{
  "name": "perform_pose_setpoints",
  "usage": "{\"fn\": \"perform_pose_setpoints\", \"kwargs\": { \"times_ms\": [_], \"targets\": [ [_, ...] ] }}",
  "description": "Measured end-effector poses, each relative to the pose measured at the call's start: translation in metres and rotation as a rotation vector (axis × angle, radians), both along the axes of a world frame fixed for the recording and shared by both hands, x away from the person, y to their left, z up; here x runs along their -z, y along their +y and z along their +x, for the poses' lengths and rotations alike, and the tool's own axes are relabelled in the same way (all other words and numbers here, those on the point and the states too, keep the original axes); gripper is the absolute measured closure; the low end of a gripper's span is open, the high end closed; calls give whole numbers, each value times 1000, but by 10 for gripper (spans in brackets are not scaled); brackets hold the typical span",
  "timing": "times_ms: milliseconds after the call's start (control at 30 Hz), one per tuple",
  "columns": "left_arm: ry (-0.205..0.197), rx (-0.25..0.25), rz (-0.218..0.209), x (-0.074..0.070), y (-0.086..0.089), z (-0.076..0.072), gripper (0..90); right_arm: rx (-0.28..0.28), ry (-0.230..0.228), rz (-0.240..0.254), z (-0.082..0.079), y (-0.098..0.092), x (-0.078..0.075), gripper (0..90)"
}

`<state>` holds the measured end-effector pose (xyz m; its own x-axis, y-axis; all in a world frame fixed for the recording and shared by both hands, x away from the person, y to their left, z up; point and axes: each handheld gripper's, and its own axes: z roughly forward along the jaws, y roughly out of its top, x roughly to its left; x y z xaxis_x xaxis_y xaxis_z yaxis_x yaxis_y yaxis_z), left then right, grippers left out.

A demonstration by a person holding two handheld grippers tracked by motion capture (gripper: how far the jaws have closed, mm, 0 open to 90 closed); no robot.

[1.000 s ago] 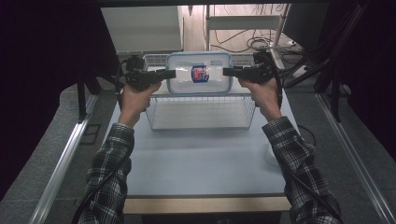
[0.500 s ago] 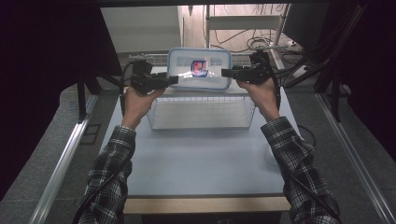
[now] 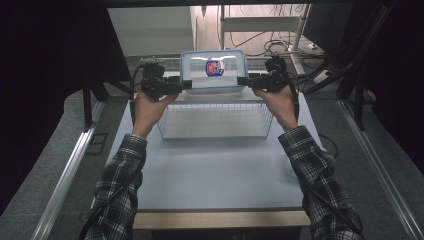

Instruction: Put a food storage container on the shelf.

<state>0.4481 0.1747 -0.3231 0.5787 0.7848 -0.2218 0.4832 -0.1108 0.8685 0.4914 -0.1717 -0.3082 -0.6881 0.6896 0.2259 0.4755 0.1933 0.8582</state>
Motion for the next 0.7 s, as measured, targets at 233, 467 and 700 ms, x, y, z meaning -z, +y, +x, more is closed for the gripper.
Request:
{"fn": "perform_pose_setpoints", "kwargs": {
  "times_ms": [233,467,700],
  "targets": [
    [-35,-22,27,-2,-4,1,378,16,-19,-9,0,0,-1,436],
    [-34,-46,13,-3,-4,6,376,28,-23,-2,2,1,-4,437],
    [-54,-88,-1,-7,-3,14,395,46,-26,-1,6,5,-6,473]
  ]
}}
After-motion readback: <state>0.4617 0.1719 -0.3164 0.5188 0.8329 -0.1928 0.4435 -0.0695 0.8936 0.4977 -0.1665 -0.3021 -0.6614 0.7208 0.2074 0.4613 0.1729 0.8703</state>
